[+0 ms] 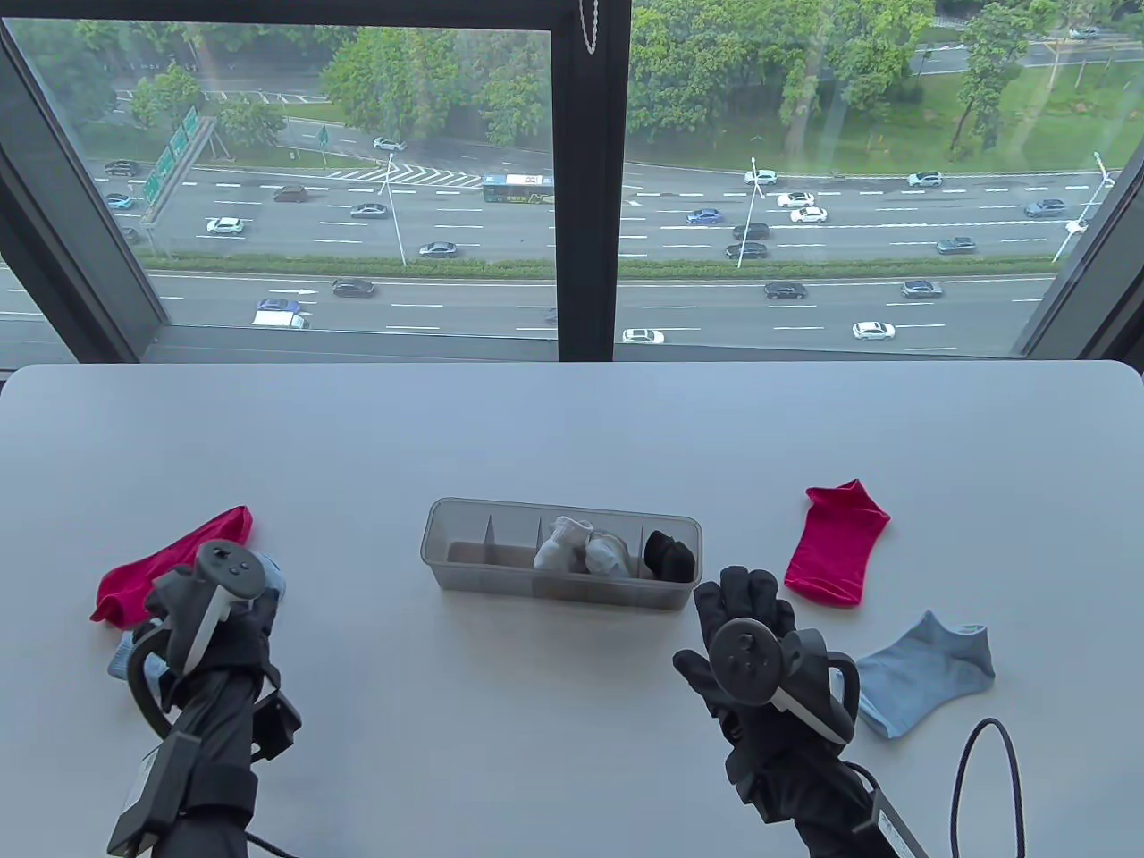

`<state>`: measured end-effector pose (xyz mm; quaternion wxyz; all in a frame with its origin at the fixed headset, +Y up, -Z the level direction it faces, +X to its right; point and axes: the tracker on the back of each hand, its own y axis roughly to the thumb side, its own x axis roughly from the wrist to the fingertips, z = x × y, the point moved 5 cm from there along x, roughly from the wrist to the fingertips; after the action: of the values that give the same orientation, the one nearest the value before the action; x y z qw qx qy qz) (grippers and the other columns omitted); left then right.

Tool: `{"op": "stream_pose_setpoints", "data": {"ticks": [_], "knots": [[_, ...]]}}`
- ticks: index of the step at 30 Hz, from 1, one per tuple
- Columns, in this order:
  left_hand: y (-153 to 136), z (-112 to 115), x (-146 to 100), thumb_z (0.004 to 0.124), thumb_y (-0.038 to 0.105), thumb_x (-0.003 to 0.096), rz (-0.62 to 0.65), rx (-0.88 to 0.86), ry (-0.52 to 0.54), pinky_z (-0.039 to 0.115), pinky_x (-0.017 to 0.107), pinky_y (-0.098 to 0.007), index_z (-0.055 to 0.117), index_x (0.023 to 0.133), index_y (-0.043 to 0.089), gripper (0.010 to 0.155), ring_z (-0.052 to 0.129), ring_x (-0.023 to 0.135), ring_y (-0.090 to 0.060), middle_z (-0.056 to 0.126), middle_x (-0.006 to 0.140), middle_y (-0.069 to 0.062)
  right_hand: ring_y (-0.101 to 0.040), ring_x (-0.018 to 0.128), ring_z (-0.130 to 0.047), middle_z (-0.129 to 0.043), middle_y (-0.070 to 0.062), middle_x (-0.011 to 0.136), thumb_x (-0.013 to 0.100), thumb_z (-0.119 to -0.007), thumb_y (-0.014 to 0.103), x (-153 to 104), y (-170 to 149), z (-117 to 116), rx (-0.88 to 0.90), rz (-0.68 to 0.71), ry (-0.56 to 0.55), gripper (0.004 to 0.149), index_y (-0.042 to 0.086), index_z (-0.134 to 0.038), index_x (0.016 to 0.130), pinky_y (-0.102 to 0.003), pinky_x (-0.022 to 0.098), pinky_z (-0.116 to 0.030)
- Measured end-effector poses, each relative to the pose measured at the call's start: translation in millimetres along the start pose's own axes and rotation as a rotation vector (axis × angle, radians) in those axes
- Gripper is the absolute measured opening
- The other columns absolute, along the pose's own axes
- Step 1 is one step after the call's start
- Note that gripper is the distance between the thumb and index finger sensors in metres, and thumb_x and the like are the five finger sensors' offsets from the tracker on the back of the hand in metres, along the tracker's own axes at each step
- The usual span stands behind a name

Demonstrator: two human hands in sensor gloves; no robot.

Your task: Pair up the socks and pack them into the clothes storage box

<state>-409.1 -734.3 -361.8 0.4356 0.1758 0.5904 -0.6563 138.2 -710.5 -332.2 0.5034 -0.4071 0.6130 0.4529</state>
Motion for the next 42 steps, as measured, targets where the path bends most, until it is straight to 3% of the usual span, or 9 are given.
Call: {"op": "stream_pose_setpoints", "data": {"ticks": [12, 16, 19, 22, 31, 37, 39, 41, 42], "knots": [[-51, 50, 35, 0.061, 0.044, 0.0566, -0.099, 0.022, -0.158, 0.040, 0.080, -0.067, 0.014, 0.112, 0.008, 0.081, 0.024, 0.108, -0.052, 0.014, 0.118, -0.025, -0.041, 0.103, -0.013, -0.017, -0.016, 0.116, 0.048, -0.064, 0.050, 0, 0, -2, 0.023, -0.009, 0.022, 0.075, 0.016, -0.037, 0.109, -0.057, 0.077, -0.030], [-44, 44, 34, 0.065, 0.037, 0.0563, -0.087, 0.082, -0.093, 0.059, 0.071, -0.058, 0.033, 0.112, 0.008, 0.071, 0.053, 0.090, -0.046, 0.041, 0.109, -0.025, -0.041, 0.104, -0.012, -0.016, -0.016, 0.116, 0.048, -0.064, 0.050, 2, 2, -4, 0.025, -0.007, 0.036, 0.075, 0.016, -0.036, 0.109, -0.058, 0.077, -0.030], [-33, 36, 25, 0.068, 0.025, 0.0551, -0.073, 0.193, 0.033, 0.081, 0.048, -0.046, 0.059, 0.101, 0.011, 0.049, 0.085, 0.063, -0.031, 0.075, 0.086, -0.018, -0.042, 0.103, -0.013, -0.016, -0.016, 0.116, 0.049, -0.064, 0.050, 1, 4, -5, 0.029, 0.005, 0.042, 0.074, 0.016, -0.037, 0.109, -0.058, 0.077, -0.031], [-10, 37, 14, 0.068, 0.027, 0.0526, 0.089, 0.143, 0.004, 0.086, 0.040, -0.043, 0.071, 0.094, 0.011, 0.044, 0.091, 0.054, -0.028, 0.085, 0.075, -0.016, -0.042, 0.104, -0.013, -0.017, -0.016, 0.117, 0.049, -0.064, 0.049, 0, 10, -5, 0.037, 0.033, 0.042, 0.074, 0.016, -0.037, 0.109, -0.058, 0.077, -0.031], [128, 15, -102, 0.061, 0.029, 0.0535, 0.745, 0.074, -0.037, 0.086, 0.039, -0.043, 0.074, 0.093, 0.008, 0.046, 0.092, 0.052, -0.026, 0.088, 0.071, -0.014, -0.044, 0.104, -0.009, -0.007, -0.017, 0.116, 0.047, -0.070, 0.053, -4, 91, -9, 0.204, 0.256, 0.146, 0.087, 0.021, -0.017, 0.108, -0.060, 0.078, -0.028], [212, 34, -186, 0.059, 0.030, 0.0538, 1.076, 0.019, -0.125, 0.086, 0.040, -0.044, 0.075, 0.091, 0.008, 0.046, 0.092, 0.052, -0.025, 0.088, 0.069, -0.012, -0.040, 0.107, -0.002, 0.009, -0.007, 0.114, 0.044, -0.072, 0.056, 5, 126, -17, 0.363, 0.258, 0.290, 0.100, 0.032, 0.008, 0.100, -0.059, 0.082, -0.021], [227, 41, -204, 0.060, 0.031, 0.0537, 1.158, -0.041, -0.165, 0.086, 0.040, -0.044, 0.075, 0.091, 0.009, 0.046, 0.092, 0.052, -0.026, 0.089, 0.069, -0.012, -0.038, 0.111, -0.013, -0.004, -0.002, 0.118, 0.045, -0.074, 0.052, 10, 116, -20, 0.419, 0.206, 0.259, 0.095, 0.034, -0.001, 0.103, -0.057, 0.083, -0.028], [233, 45, -209, 0.061, 0.030, 0.0534, 1.156, -0.075, -0.152, 0.086, 0.040, -0.045, 0.075, 0.091, 0.009, 0.046, 0.092, 0.052, -0.027, 0.089, 0.069, -0.013, -0.034, 0.106, -0.055, -0.047, -0.001, 0.118, 0.042, -0.077, 0.051, 10, 101, -20, 0.463, 0.198, 0.205, 0.085, 0.031, -0.027, 0.108, -0.053, 0.079, -0.053], [238, 49, -210, 0.061, 0.031, 0.0535, 1.194, -0.070, -0.165, 0.086, 0.039, -0.044, 0.076, 0.091, 0.009, 0.045, 0.093, 0.052, -0.026, 0.089, 0.069, -0.012, -0.028, 0.091, -0.078, -0.064, -0.006, 0.108, 0.042, -0.079, 0.047, 9, 94, -18, 0.493, 0.194, 0.175, 0.082, 0.029, -0.034, 0.108, -0.046, 0.072, -0.068]]}}
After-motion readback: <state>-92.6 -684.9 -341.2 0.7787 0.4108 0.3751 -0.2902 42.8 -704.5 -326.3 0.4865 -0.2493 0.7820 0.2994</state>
